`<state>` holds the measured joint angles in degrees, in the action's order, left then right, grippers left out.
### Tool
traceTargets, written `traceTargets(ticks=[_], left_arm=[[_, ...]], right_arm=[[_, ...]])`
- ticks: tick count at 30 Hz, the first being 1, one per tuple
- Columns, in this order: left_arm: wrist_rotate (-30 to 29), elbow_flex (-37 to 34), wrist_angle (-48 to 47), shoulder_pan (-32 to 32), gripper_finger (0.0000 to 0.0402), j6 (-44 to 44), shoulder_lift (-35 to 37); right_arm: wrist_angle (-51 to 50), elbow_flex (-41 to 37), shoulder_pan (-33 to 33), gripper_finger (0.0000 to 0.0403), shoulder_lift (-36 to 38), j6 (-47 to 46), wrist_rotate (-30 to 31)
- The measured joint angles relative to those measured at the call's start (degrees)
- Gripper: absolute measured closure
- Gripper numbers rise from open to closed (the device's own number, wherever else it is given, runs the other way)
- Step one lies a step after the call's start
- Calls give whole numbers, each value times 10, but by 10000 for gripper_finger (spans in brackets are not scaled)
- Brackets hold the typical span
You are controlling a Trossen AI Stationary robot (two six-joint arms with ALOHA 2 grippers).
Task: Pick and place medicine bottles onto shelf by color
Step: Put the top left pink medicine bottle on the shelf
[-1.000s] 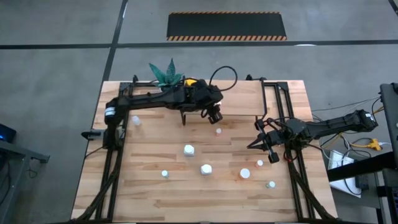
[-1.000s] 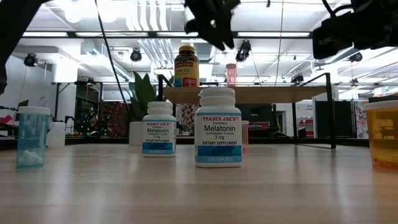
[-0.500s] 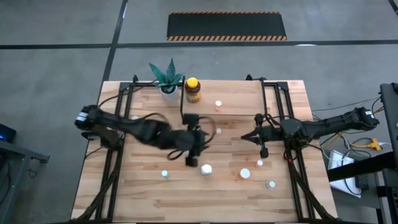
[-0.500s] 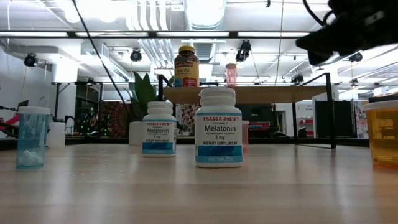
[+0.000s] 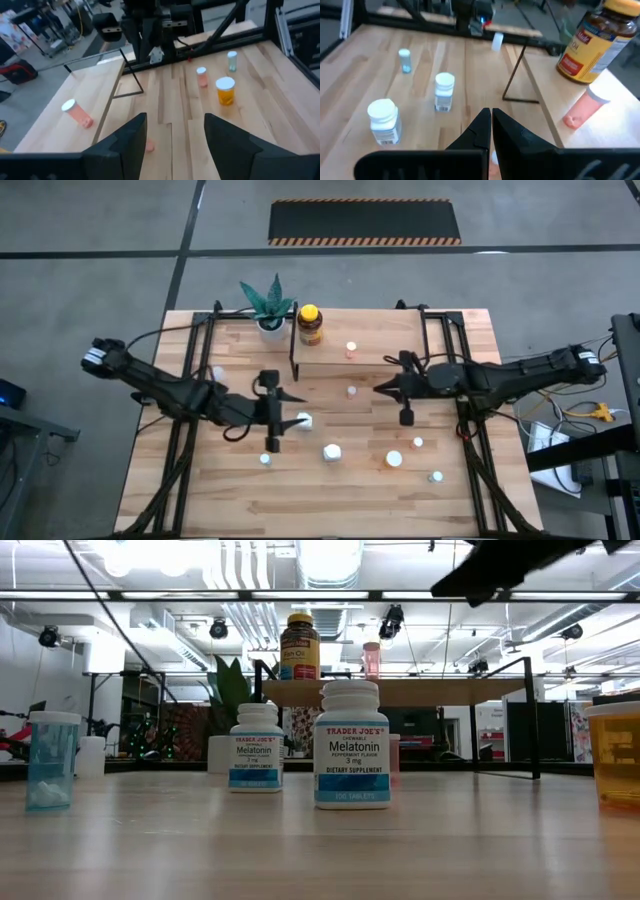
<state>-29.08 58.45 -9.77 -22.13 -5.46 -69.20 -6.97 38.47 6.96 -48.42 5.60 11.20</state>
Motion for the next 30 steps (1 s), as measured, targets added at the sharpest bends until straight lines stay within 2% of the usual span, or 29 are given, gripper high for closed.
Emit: traceTargets(ticks=[7,17,26,30], left_arm=[[-1,-119,133,0,221,-54,95],[-4,-222,295,0,221,-134,176],[-15,-251,353,0,221,-150,205],[-15,-252,354,0,221,-150,215]], right_arm=[[-127,108,-27,394,-70,8,4],[-172,185,-118,394,-166,56,4],[-171,223,-185,394,-250,99,-55],[-167,236,-199,394,-273,110,-57]])
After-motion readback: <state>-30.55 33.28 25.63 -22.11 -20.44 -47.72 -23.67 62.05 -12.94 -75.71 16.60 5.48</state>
